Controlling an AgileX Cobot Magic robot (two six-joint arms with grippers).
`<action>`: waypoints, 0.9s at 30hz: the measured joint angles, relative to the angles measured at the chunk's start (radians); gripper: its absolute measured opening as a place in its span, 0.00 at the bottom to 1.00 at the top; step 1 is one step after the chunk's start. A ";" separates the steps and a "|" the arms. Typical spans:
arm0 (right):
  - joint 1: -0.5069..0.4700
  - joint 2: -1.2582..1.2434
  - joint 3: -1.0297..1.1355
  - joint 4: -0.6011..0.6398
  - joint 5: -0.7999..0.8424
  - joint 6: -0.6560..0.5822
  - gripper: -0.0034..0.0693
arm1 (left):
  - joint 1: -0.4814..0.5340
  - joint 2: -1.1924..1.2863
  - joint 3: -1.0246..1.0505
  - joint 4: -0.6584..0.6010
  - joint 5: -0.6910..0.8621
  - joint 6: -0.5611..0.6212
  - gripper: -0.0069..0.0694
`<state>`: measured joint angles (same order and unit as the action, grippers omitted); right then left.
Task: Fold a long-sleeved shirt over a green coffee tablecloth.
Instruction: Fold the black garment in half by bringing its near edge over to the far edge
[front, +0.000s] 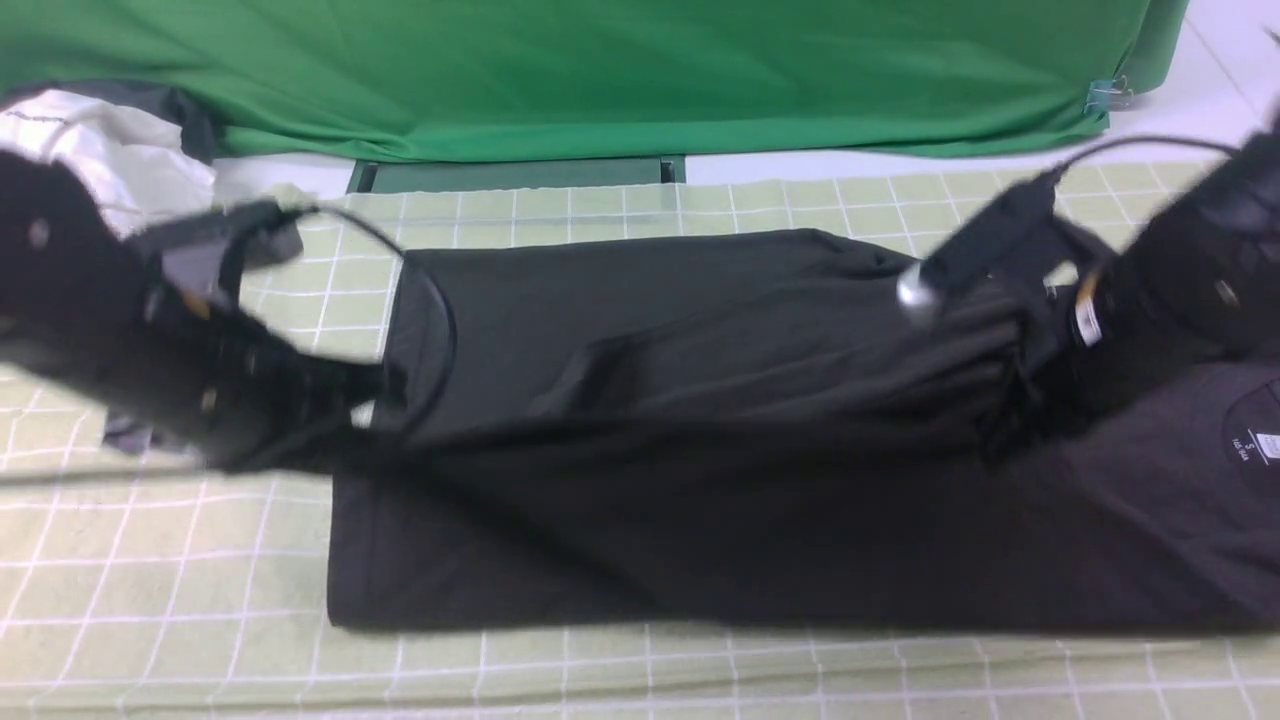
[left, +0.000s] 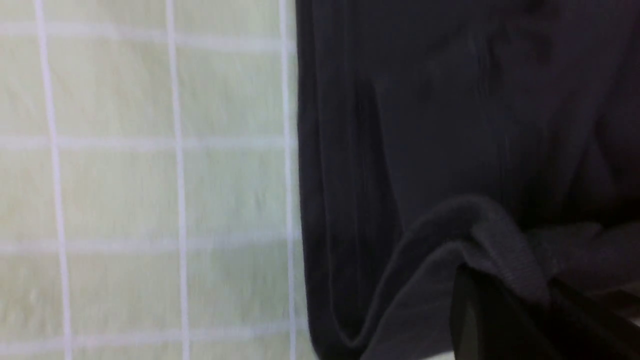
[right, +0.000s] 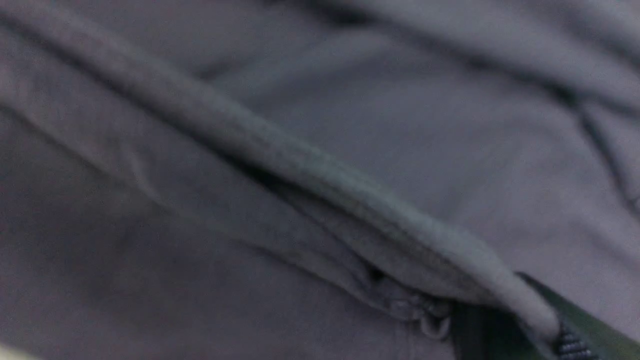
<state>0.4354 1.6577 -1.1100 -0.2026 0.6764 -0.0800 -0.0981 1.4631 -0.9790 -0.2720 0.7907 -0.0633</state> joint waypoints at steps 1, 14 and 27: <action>-0.018 0.042 -0.036 0.002 -0.004 -0.004 0.07 | 0.016 0.036 -0.032 -0.016 -0.012 0.008 0.13; -0.088 0.311 -0.400 0.021 -0.002 -0.007 0.07 | 0.129 0.355 -0.381 -0.115 -0.003 0.101 0.13; -0.123 0.566 -0.727 0.029 0.048 -0.006 0.07 | 0.130 0.634 -0.702 -0.115 0.040 0.108 0.13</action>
<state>0.3127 2.2233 -1.8374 -0.1734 0.7243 -0.0857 0.0320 2.0972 -1.6812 -0.3868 0.8308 0.0443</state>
